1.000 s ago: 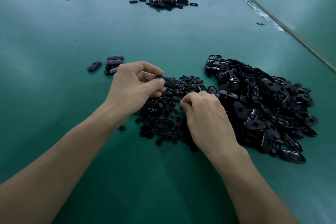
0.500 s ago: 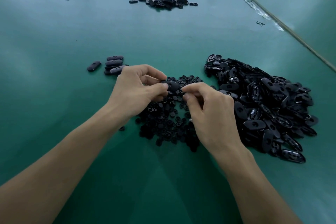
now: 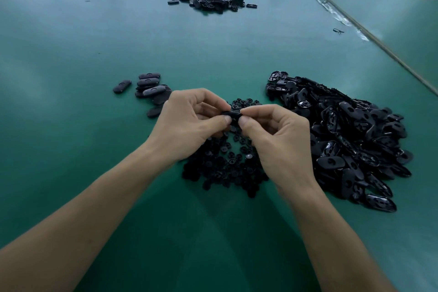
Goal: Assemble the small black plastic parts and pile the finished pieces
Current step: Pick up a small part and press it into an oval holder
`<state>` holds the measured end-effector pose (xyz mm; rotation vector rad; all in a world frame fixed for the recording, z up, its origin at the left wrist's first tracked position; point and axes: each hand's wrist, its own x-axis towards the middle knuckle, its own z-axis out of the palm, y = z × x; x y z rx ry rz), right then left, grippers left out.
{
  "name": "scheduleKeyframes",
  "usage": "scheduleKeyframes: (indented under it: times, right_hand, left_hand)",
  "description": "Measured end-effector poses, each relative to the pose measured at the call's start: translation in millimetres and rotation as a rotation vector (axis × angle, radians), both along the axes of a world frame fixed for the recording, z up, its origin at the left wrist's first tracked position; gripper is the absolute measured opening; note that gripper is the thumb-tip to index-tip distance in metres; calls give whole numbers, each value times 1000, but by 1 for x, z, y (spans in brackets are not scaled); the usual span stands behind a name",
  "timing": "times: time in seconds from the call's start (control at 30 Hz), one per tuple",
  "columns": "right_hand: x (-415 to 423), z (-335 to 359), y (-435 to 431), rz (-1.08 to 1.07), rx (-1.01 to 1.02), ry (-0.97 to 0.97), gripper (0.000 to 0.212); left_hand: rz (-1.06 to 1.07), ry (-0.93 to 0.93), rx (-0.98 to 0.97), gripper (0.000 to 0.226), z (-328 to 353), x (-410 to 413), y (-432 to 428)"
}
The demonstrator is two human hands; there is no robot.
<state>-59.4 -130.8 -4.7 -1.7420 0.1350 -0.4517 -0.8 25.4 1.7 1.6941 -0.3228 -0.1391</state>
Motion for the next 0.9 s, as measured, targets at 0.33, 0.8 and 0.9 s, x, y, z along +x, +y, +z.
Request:
scheduleKeyframes:
  times: [0.33,0.8,0.9]
  right_hand:
    - [-2,-1,1,-11,-75,49,10]
    - [-1,-2,0,2,-56,38,12]
    - [0,-3,0,6,-37,32,11]
  left_hand:
    - [-47,-3,-17,21,5,-3,-2]
    - [-76,-10,-34,20,5,-3,-2]
    - [-88,-16,-36,20,5,-3,-1]
